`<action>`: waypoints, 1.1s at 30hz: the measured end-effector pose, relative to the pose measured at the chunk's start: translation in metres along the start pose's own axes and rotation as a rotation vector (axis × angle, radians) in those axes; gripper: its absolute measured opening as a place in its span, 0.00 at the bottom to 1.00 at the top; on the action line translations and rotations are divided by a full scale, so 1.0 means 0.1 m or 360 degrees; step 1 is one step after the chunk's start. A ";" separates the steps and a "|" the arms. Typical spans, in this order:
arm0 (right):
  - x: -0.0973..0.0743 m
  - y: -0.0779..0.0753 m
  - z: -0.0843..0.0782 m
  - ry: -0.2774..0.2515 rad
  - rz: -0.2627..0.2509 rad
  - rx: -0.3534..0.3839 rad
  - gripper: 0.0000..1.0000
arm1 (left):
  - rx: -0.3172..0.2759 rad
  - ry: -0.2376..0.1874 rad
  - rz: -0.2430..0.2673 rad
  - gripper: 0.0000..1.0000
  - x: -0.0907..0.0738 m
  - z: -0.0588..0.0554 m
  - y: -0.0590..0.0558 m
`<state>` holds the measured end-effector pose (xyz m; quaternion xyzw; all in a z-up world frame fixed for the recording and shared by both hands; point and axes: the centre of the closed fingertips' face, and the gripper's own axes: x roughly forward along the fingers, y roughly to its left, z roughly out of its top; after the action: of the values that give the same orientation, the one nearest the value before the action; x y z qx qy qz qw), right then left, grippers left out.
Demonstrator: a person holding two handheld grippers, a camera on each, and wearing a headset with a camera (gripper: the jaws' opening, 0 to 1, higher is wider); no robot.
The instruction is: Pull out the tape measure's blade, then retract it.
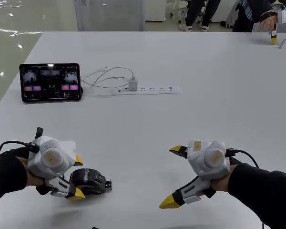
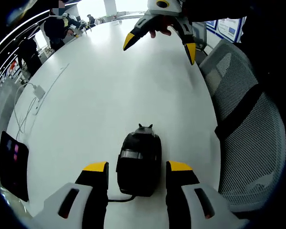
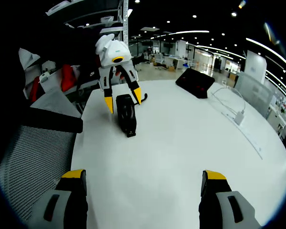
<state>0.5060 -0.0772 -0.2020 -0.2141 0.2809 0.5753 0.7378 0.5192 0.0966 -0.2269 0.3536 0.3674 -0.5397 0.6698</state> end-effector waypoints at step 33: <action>0.53 0.06 0.28 -0.0038 0.0088 -0.0035 0.99 | 0.0088 0.0083 -0.0045 0.29 0.05 0.00 -0.02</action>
<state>0.5147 -0.0195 -0.2158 -0.2075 0.2716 0.6009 0.7225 0.5180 0.0938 -0.2318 0.3808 0.3747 -0.5497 0.6422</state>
